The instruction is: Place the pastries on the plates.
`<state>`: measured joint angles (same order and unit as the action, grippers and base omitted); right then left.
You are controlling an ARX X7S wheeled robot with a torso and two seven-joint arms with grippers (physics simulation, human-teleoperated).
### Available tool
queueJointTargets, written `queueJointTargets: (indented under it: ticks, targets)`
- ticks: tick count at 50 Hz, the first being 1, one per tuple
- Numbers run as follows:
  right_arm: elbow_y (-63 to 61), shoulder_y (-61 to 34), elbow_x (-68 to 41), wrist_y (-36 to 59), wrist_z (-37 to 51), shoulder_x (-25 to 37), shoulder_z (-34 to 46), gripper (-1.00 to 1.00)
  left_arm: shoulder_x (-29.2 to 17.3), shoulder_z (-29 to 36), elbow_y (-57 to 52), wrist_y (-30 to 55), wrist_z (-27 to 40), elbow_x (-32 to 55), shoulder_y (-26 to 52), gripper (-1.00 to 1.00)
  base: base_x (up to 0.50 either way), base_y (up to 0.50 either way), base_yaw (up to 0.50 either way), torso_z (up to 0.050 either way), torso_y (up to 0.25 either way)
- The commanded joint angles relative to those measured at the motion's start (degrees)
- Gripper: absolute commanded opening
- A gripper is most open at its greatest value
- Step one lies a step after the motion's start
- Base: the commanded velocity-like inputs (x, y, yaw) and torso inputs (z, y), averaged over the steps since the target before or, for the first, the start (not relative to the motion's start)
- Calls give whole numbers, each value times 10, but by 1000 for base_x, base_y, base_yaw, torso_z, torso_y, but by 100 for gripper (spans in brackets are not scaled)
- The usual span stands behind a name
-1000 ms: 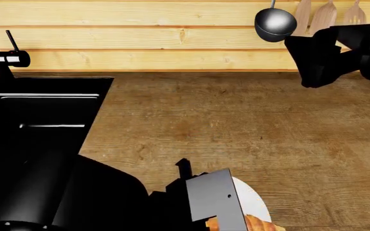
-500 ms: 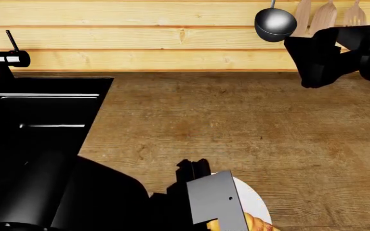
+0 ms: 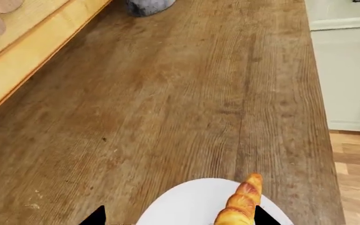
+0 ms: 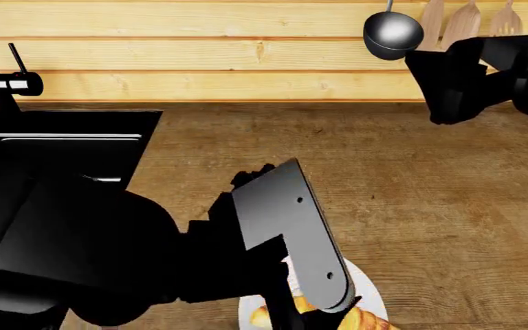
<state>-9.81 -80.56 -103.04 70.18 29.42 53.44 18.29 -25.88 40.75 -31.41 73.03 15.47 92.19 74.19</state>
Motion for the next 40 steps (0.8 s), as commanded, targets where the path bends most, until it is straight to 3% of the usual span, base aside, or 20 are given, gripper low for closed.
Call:
queueJointTargets:
  ticks: [1,16,27,36,40]
  targets:
    - [-5,3,7,-8,-4,1,-2,100,-41,-39,46,-22,0,-15,22,100,0,0,0,0,0]
    - [-10,2,15,-11,5,4,2,100,-67,-45,154,-69,-58,-133,21,100,0,0,0,0,0]
    - [-19,6,30,-21,12,6,0,100,-65,-57,207,-65,-18,-133,42,100,0,0,0,0,0]
    - [-18,3,27,-20,21,7,5,100,-37,-82,314,-103,80,-180,53,100,0,0,0,0,0]
    - [-17,4,23,-21,25,7,5,100,-35,-82,334,-106,77,-188,63,100,0,0,0,0,0]
